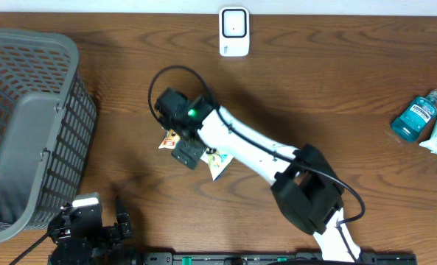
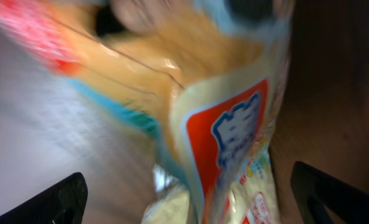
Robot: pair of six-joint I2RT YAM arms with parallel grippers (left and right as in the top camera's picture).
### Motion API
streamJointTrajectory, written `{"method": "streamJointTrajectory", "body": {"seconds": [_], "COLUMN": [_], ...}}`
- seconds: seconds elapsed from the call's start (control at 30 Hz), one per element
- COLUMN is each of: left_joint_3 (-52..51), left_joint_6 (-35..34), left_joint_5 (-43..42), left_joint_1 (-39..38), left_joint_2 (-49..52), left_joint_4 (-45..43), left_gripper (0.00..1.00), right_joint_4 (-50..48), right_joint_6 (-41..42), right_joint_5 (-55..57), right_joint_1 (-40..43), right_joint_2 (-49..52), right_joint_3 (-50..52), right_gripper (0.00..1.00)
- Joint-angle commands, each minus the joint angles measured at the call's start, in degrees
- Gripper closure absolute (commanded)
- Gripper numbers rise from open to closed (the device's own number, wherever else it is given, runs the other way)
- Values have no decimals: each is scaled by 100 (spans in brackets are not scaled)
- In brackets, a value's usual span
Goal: Scan the item barcode
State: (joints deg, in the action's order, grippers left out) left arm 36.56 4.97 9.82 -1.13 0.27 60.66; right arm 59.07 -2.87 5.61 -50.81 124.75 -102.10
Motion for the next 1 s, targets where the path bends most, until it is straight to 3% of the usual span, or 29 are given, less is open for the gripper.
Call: {"method": "streamJointTrajectory", "body": {"seconds": [0.0, 0.07, 0.17, 0.23, 0.3, 0.4, 0.53, 0.6, 0.77, 0.97], "left_joint_3": [24, 24, 24, 24, 24, 24, 24, 24, 24, 24], "left_joint_6": [79, 79, 79, 79, 79, 79, 79, 79, 79, 79], "left_joint_5": [74, 76, 76, 76, 74, 76, 76, 76, 74, 74], "left_joint_1": [15, 15, 15, 15, 15, 15, 15, 15, 15, 15], "left_joint_2": [-4, -4, -4, -4, -4, -4, -4, -4, -4, -4], "left_joint_4": [-2, -2, -2, -2, -2, -2, -2, -2, -2, -2], "left_gripper": [2, 2, 2, 2, 2, 2, 2, 2, 2, 2], "right_joint_4": [-308, -494, -730, -903, -988, -1016, -752, -527, 260, 907], "right_joint_6": [876, 1185, 1471, 1510, 1521, 1657, 1338, 918, -1047, -2124], "right_joint_5": [1360, 1882, 2463, 2717, 2780, 2647, 1460, 533, -2942, -5860], "right_joint_1": [-181, -267, -348, -352, -343, -317, -192, -15, 785, 2020], "right_joint_2": [-20, -20, -20, -20, -20, -24, -186, -365, -855, -866], "right_joint_3": [579, 791, 973, 1071, 1121, 1134, 881, 682, 319, 470], "right_gripper": [2, 7, 33, 77, 99, 99, 99, 99, 99, 99]}}
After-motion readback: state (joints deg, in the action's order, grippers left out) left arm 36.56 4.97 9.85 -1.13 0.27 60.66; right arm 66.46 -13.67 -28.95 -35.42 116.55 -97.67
